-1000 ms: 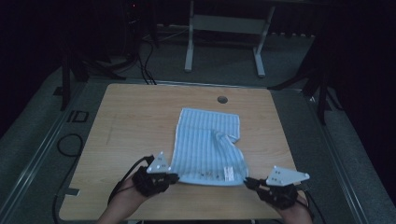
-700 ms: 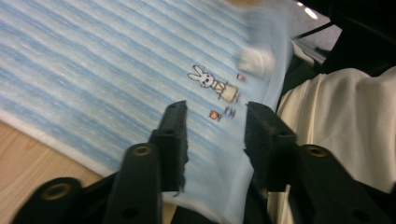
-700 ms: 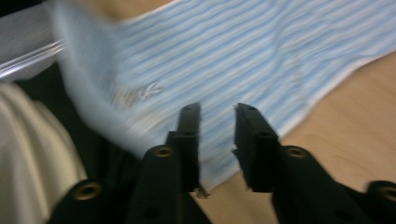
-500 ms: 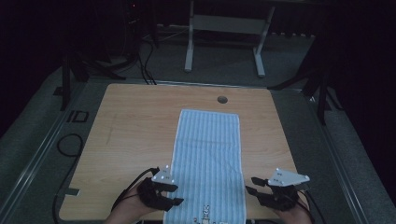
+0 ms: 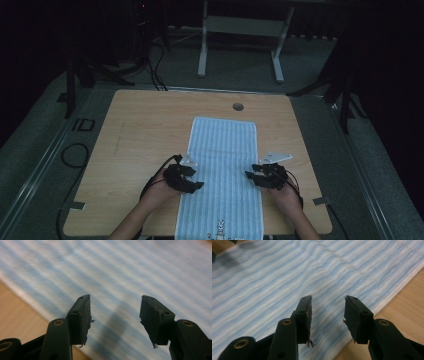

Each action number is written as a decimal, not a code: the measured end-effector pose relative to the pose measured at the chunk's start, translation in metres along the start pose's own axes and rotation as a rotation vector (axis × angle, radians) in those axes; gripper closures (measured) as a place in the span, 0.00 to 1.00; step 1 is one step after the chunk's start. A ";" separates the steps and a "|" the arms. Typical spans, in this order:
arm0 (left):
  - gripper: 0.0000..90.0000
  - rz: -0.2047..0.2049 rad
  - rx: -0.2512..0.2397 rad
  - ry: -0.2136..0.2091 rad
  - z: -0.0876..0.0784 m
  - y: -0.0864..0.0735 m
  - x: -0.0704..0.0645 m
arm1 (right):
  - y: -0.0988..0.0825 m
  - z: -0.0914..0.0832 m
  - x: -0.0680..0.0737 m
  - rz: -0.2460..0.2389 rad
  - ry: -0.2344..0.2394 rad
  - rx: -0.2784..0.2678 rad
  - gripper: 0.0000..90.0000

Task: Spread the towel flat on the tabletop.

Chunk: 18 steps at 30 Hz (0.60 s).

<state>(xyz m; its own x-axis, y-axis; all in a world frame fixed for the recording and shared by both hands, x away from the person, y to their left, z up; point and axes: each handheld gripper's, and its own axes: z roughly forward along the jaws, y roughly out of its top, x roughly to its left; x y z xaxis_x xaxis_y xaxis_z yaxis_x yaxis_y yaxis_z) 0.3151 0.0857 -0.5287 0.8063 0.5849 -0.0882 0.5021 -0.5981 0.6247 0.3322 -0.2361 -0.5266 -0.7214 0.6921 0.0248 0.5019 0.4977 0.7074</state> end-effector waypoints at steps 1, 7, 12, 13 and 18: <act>0.47 -0.008 0.009 -0.007 0.003 0.000 0.003 | 0.000 0.004 -0.002 0.006 -0.008 0.006 0.65; 0.47 -0.031 0.027 0.004 0.016 0.000 0.010 | -0.004 0.026 -0.010 0.020 -0.045 0.043 0.61; 0.47 -0.034 0.030 -0.003 0.020 0.005 0.010 | -0.003 0.026 -0.015 0.011 -0.074 0.053 0.58; 0.47 -0.033 0.031 -0.008 0.021 0.007 0.010 | -0.003 0.026 -0.017 0.013 -0.079 0.054 0.57; 0.45 -0.023 0.031 -0.012 0.030 0.017 0.007 | -0.004 0.023 -0.035 0.040 -0.092 0.056 0.57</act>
<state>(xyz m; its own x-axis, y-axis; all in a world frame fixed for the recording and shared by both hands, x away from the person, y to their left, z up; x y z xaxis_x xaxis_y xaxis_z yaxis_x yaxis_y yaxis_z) 0.3390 0.0635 -0.5418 0.7981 0.5921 -0.1117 0.5298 -0.6013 0.5982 0.3663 -0.2503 -0.5470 -0.6546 0.7558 -0.0146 0.5571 0.4954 0.6665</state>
